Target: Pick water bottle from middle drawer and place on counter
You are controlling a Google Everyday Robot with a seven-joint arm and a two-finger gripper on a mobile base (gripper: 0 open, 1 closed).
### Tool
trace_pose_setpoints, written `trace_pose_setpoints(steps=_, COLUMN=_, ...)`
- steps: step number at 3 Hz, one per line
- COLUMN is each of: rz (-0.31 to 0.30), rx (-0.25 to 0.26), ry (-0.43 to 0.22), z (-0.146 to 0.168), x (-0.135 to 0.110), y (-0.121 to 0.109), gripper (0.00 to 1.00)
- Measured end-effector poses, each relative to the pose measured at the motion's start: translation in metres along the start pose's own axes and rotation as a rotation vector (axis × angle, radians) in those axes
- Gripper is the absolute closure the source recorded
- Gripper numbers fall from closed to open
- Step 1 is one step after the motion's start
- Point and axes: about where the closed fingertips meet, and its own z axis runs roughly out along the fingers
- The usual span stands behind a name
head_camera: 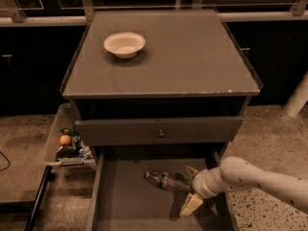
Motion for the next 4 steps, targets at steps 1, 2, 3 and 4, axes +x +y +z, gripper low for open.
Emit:
trace_pose_setpoints(steps=1, rz=0.012, rx=-0.005, ry=-0.037, z=0.017, x=0.005, y=-0.009, gripper=0.0)
trace_pose_setpoints(steps=2, rz=0.007, rx=0.009, ry=-0.069, z=0.026, x=0.003, y=-0.02, gripper=0.0)
trace_pose_setpoints(steps=3, rz=0.005, rx=0.026, ry=-0.095, z=0.037, x=0.002, y=-0.026, gripper=0.0)
trace_pose_setpoints(steps=4, rz=0.005, rx=0.035, ry=-0.114, z=0.049, x=-0.001, y=-0.029, gripper=0.0)
